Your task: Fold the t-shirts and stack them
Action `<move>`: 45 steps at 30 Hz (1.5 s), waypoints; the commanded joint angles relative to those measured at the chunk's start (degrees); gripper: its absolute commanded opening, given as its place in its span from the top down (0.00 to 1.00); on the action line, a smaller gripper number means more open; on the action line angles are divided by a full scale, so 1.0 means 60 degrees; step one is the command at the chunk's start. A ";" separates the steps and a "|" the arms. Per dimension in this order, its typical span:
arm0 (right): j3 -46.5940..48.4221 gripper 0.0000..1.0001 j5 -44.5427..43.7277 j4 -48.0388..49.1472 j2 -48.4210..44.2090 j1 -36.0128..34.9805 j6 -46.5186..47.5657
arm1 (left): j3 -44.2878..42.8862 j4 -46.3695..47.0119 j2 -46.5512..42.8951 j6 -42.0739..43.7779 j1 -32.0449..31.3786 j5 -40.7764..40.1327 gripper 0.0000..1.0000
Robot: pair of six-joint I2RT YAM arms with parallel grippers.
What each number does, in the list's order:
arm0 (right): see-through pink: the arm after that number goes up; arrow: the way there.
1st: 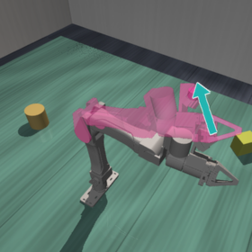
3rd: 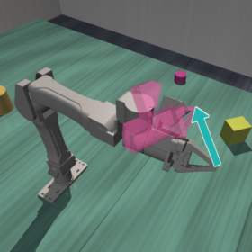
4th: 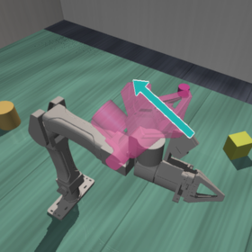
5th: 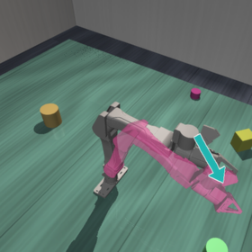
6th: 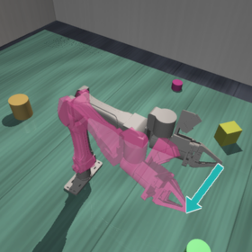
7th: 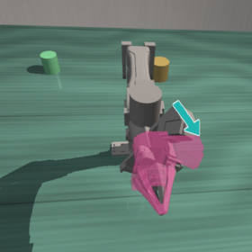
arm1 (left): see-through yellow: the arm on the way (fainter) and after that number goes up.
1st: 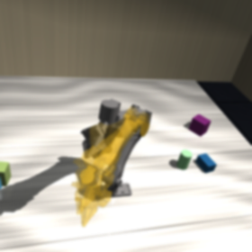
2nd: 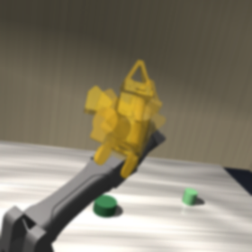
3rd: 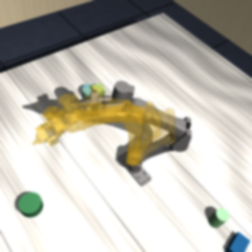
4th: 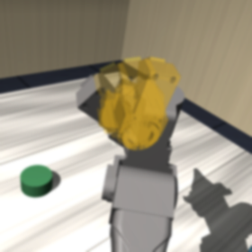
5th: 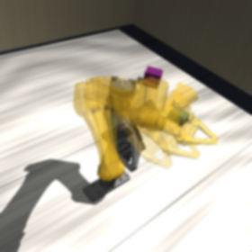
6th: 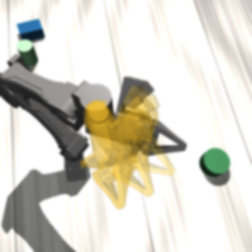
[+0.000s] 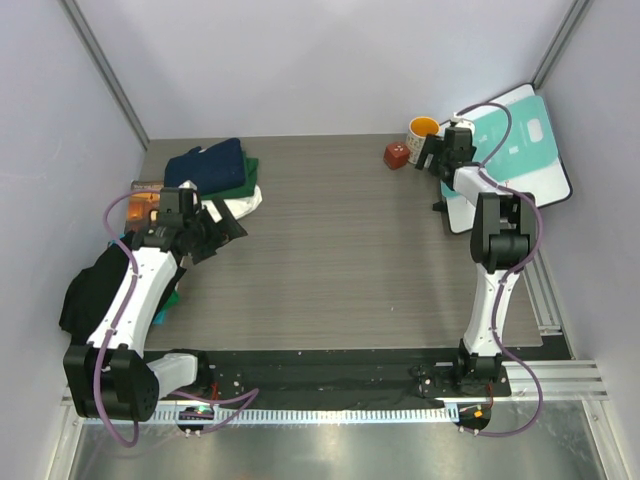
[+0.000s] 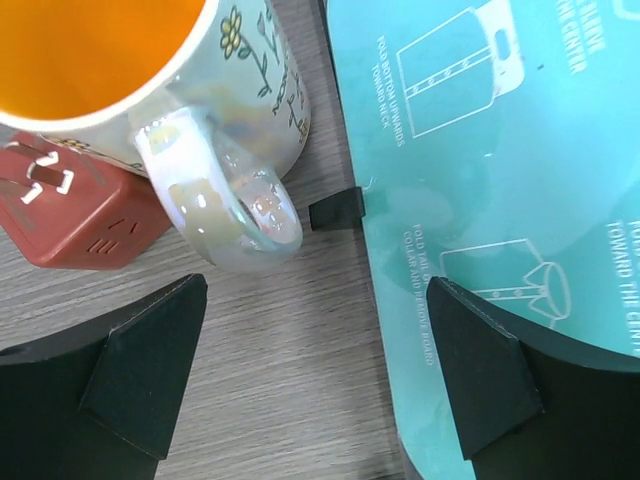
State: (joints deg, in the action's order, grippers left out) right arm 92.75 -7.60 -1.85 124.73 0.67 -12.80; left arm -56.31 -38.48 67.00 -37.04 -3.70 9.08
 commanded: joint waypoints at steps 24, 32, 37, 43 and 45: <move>0.3966 0.02 0.1530 -0.0733 0.2649 -0.0111 0.0082 | 0.0055 0.0275 0.0068 0.0167 0.0061 0.0098 0.04; 0.4243 0.03 0.1310 -0.0410 0.3133 -0.0433 0.0214 | 0.0201 0.0363 0.0127 0.0152 0.0046 0.0127 0.04; 0.4142 0.16 0.0958 -0.0279 0.3163 -0.0477 0.0199 | 0.0230 0.0393 0.0171 0.0123 0.0046 0.0142 0.05; 0.4155 0.68 0.1002 -0.0175 0.3221 -0.0477 0.0302 | 0.0245 0.0437 0.0259 0.0108 0.0032 0.0200 0.05; 0.4273 0.99 0.1017 -0.0278 0.3265 -0.0492 0.0273 | 0.0245 0.0466 0.0244 0.0094 0.0032 0.0200 0.05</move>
State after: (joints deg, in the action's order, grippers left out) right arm 117.25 -0.03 -0.97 142.12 -1.87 -10.98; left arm -55.02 -38.02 68.53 -37.01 -3.70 9.17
